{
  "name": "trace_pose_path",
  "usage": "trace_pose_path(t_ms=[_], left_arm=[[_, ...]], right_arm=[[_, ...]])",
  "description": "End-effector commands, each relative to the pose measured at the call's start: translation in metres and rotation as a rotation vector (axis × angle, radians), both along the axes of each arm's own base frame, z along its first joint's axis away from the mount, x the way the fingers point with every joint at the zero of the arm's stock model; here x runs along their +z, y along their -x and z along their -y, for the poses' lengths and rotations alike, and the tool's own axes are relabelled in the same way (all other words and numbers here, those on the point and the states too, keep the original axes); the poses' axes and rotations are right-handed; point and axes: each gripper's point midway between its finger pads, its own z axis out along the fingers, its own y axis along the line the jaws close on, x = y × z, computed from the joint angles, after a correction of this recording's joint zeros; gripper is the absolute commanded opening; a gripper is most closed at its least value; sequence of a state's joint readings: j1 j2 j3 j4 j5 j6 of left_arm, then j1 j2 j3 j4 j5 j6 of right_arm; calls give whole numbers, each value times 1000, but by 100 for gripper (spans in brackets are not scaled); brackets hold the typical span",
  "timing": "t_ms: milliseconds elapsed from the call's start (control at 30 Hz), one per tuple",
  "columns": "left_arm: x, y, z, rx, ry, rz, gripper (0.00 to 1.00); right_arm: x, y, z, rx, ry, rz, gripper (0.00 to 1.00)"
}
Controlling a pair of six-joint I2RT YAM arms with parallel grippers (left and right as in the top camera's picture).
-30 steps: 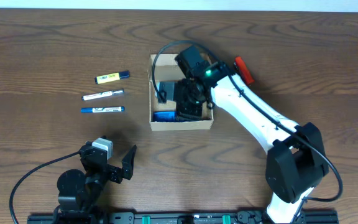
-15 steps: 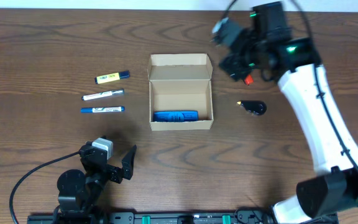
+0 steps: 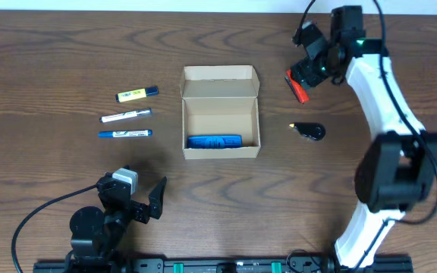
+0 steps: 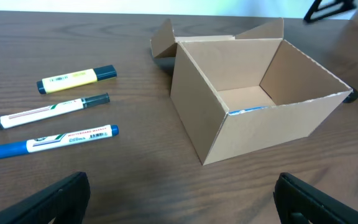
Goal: Pack container
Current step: 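Move right gripper to the red stapler and grasp it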
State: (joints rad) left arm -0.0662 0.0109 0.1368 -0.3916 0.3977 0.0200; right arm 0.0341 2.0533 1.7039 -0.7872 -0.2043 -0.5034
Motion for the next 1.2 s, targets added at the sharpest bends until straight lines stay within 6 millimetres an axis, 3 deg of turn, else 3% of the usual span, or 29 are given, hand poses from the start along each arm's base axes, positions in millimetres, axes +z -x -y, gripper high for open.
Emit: trace_pose_path(t_ms=[0,267,667,800,900,1067,1167], left_arm=[[-8,0,1,-8,2,-13,95],[-8,0,1,-8,2,-13,95],[-8,0,1,-8,2,-13,96],[-8,0,1,-8,2,-13,95],[-8,0,1,-8,2,-13,95],[-8,0,1,-8,2,-13,95],[-8,0,1,-8,2,-13,96]], right_arm=[[-34,1,2,-54,-21,-77,76],[-83,7,6,-69,5,-177,71],[-120,15,11,-101,31,-254,61],[-122,15,11,-111,28,-257,49],[-123,14,14,-146,33,-258,31],[-118,12,13,-210,12,-259,19],[-100,7,7,-238,-6,-233,16]])
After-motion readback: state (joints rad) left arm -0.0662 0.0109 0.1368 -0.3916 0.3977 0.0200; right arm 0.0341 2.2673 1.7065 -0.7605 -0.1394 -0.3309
